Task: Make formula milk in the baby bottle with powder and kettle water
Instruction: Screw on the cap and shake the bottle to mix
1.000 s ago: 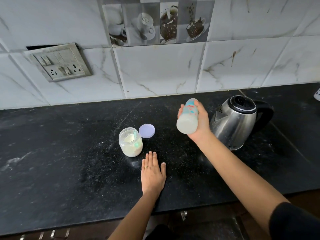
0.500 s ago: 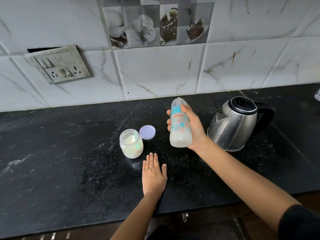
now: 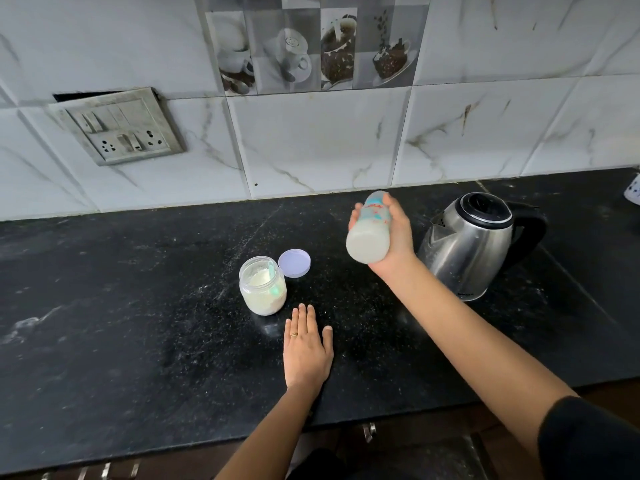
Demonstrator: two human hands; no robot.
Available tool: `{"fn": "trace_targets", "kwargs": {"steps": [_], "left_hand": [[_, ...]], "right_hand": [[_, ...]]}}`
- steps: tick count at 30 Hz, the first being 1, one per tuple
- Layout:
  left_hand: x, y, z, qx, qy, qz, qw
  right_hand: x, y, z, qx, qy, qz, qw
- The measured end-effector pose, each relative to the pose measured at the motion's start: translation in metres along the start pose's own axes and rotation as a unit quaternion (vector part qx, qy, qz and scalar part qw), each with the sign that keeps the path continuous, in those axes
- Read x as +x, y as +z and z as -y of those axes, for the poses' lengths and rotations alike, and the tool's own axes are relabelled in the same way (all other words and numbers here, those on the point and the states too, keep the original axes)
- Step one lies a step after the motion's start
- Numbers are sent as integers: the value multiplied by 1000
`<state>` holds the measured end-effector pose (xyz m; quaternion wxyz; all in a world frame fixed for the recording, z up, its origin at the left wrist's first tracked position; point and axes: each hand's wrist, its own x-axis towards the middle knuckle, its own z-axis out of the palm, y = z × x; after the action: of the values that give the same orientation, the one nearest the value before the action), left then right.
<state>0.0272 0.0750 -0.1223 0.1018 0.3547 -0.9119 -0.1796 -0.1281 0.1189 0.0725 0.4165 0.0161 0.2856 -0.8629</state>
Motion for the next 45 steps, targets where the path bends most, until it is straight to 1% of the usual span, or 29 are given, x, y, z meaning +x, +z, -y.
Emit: {"fn": "trace_targets", "kwargs": {"steps": [3, 5, 6, 8, 9, 10, 13, 14, 15, 17, 19, 20, 23, 25, 26, 28, 29, 30, 31, 34, 35, 37, 39, 40, 41, 43, 45], "left_hand": [[1, 1, 0, -10, 0, 1, 1000], [2, 1, 1, -7, 1, 1, 1000], [2, 2, 1, -6, 2, 1, 1000], [2, 2, 2, -5, 1, 2, 1000], [2, 2, 2, -6, -1, 2, 1000], [1, 1, 1, -7, -2, 1, 1000], [3, 1, 1, -7, -5, 7, 1000], [3, 1, 2, -8, -4, 8, 1000], [3, 1, 2, -10, -3, 7, 1000], [3, 2, 2, -11, 0, 3, 1000], [2, 2, 2, -10, 1, 1, 1000], [2, 2, 3, -11, 2, 0, 1000], [2, 2, 4, -14, 3, 1, 1000], [2, 2, 3, -15, 4, 2, 1000], [2, 1, 3, -16, 5, 0, 1000], [2, 1, 3, -15, 5, -1, 1000], [2, 1, 3, -14, 7, -2, 1000], [2, 1, 4, -15, 8, -3, 1000], [1, 1, 4, -17, 9, -3, 1000], [1, 1, 4, -17, 5, 1, 1000], [1, 1, 3, -15, 4, 0, 1000], [2, 2, 3, -7, 4, -1, 1000], [3, 4, 3, -3, 3, 1, 1000], [2, 4, 3, -5, 3, 1, 1000], [2, 3, 3, -6, 3, 0, 1000], [1, 4, 3, -8, 2, 0, 1000], [2, 5, 3, -10, 3, 0, 1000]], "right_hand": [[-19, -11, -20, -111, 17, 64, 992], [-23, -13, -24, -132, 11, 61, 989], [-19, -11, -21, -106, 8, 42, 993], [-6, -8, -12, -3, 4, -33, 999], [-4, -7, -9, 24, 1, -59, 998], [-6, -8, -10, 22, 9, -65, 998], [-25, -16, -25, -105, 43, 5, 994], [-30, -16, -27, -133, 42, 25, 990], [-30, -15, -25, -138, 34, 26, 989], [-20, -10, -16, -67, 24, -10, 997], [-11, -8, -8, 12, 18, -74, 997], [-11, -9, -8, 18, 20, -78, 997], [-25, -21, -25, -83, 50, -22, 995], [-32, -25, -27, -121, 43, -7, 992], [-28, -24, -23, -101, 32, -13, 994], [-12, -22, -13, -17, 3, -68, 998], [-6, -22, -8, 6, -14, -99, 995], [-3, -24, -5, 0, -27, -119, 993], [-5, -28, -7, -18, -17, -115, 993], [-26, -37, -21, -115, 49, -52, 991], [-30, -37, -22, -132, 48, -40, 989], [-23, -35, -16, -104, 18, -46, 993], [-10, -33, -6, -37, 1, -86, 996], [-7, -33, -4, -21, 5, -95, 995], [-9, -32, -6, -25, 15, -83, 996], [-20, -34, -18, -73, 47, -16, 996], [-30, -32, -26, -105, 54, 33, 992]]}}
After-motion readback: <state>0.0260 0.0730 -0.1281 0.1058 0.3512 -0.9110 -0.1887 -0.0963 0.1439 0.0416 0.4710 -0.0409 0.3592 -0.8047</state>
